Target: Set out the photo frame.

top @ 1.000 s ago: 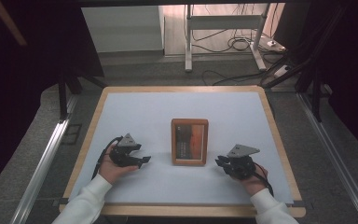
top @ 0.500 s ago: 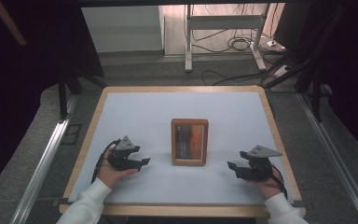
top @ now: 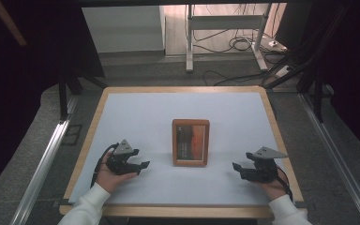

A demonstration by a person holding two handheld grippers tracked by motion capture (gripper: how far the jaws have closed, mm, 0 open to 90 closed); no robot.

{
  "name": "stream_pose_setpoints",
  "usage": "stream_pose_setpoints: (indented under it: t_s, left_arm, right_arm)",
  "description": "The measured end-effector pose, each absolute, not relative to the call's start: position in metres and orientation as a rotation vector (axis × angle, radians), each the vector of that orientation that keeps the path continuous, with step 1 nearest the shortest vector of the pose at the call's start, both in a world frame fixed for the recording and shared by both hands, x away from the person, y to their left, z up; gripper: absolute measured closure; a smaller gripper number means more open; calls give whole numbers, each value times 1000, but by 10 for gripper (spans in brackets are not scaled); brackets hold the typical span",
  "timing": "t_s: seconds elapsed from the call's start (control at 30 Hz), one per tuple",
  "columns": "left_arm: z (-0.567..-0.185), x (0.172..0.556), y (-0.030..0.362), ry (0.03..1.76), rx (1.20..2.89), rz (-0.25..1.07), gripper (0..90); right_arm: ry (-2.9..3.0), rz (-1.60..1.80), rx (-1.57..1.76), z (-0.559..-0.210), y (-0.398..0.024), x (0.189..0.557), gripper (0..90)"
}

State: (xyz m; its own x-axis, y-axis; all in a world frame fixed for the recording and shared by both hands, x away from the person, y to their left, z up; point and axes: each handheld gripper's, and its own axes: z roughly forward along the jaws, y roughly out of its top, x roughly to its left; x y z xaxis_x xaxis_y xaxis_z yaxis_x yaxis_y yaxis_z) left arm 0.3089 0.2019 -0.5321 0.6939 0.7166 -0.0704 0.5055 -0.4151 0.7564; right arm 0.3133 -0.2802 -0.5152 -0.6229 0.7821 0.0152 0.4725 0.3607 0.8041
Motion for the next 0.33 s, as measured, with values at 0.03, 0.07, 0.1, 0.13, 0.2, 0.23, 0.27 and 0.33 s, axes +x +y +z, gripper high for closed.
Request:
stream_pose_setpoints:
  t_s: [0.03,0.07,0.1,0.13,0.2,0.23,0.27,0.33]
  left_arm:
    - [-532,309,202,930,2105,337,302]
    - [-532,309,202,928,2106,336,302]
    - [-532,309,202,926,2107,336,301]
    - [-532,309,202,924,2107,333,301]
    - [-532,308,201,919,2106,333,301]
    - [-532,308,201,919,2105,333,301]
    - [-532,308,201,917,2104,334,302]
    - [-532,308,201,918,2102,335,301]
  right_arm:
    - [2254,1148,1102,-515,-281,314,268]
    - [2251,1149,1107,-515,-281,314,267]
    - [2247,1148,1112,-515,-282,313,268]
    - [2242,1151,1114,-514,-282,313,268]
    - [2233,1157,1117,-514,-282,313,267]
    - [2227,1157,1116,-514,-283,313,267]
    - [2222,1158,1117,-513,-283,312,266]
    - [2218,1163,1113,-513,-283,312,264]
